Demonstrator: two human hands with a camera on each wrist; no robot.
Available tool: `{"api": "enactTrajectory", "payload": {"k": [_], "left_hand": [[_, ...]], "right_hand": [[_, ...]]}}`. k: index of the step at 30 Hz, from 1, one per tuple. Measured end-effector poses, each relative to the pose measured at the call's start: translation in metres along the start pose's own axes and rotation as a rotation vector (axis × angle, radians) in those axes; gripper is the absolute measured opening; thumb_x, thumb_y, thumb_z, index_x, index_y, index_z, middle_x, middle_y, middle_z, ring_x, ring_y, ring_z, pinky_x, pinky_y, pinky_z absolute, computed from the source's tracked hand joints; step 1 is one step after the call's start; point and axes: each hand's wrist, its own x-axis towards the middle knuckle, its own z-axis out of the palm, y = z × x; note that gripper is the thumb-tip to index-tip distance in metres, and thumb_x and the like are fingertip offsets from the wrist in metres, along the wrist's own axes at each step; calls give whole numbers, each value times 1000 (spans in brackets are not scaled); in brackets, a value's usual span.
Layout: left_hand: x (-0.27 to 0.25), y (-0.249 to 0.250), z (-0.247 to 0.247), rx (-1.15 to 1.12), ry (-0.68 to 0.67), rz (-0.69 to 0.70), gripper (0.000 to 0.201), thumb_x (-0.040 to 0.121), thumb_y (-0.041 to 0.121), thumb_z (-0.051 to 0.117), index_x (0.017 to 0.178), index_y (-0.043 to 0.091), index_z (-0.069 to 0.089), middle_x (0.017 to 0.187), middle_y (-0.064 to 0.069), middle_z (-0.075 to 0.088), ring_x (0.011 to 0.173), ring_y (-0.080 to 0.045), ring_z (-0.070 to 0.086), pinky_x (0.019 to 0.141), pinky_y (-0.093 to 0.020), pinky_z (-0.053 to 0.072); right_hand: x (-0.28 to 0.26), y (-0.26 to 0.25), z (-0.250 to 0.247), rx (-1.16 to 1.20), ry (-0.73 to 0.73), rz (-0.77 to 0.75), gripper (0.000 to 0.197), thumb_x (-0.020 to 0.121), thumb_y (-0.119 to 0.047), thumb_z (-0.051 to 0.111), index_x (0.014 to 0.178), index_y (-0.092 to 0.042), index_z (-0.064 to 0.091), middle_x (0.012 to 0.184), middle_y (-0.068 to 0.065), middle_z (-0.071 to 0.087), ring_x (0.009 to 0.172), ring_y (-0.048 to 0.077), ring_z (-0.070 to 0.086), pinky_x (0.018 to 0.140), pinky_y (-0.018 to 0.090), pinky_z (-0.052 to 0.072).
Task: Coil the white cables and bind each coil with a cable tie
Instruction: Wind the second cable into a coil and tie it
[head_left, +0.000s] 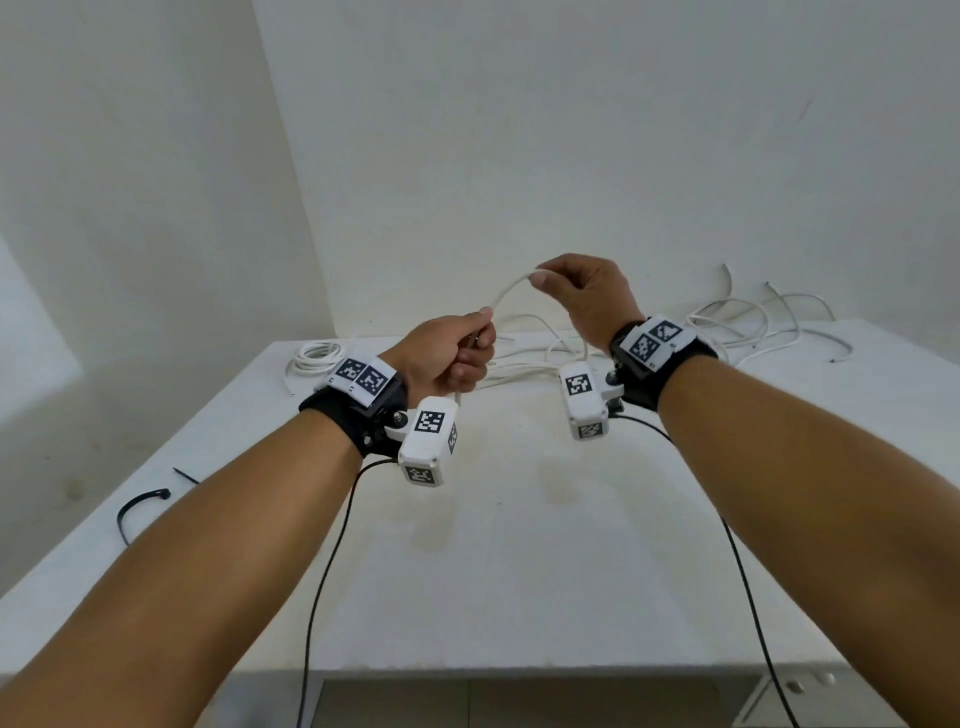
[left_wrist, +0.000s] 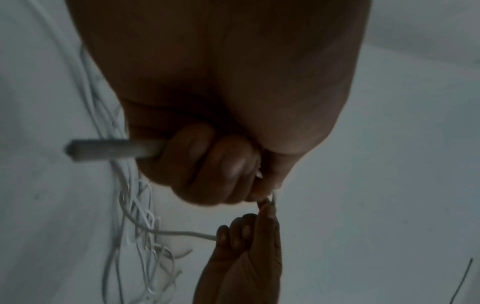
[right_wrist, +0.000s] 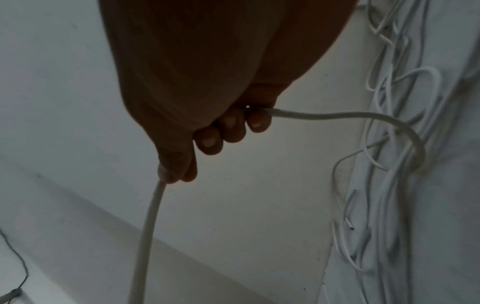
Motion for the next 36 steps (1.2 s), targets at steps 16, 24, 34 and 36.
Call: {"api": "enactTrajectory", "payload": {"k": [16,24,34,36], "left_hand": [[-22,3,54,-270,-283,235,44,101,40,35,68,17,52,50,7,30,39,-5,25,42,-21,18],[5,8,52,-631,222,537,35,104,24,38,73,12,49,54,3,41,46,-10,32,50,-24,23],[27,-20,21,283,678,600,35,104,29,33,78,8,45,62,4,44,53,-10,40,52,-16,34],[28,-30,19,579,617,528,31,104,28,37,81,10,49,68,5,49,59,-9,45,55,-12,36]], "right_hand": [[-30,9,5,-108,-253,88,57,99,-37,54,43,-36,60,39,-15,39,44,8,29,47,22,27],[-64,19,22,-122,-508,142,34,103,-44,41,99,-39,75,55,-10,50,50,7,44,57,17,42],[-81,22,18,-422,-577,37,29,98,-34,53,122,-29,68,71,-8,63,69,15,62,69,29,51],[-81,14,18,-473,-614,-3,26,98,-34,54,114,-24,72,64,-11,57,59,7,53,61,26,44]]}}
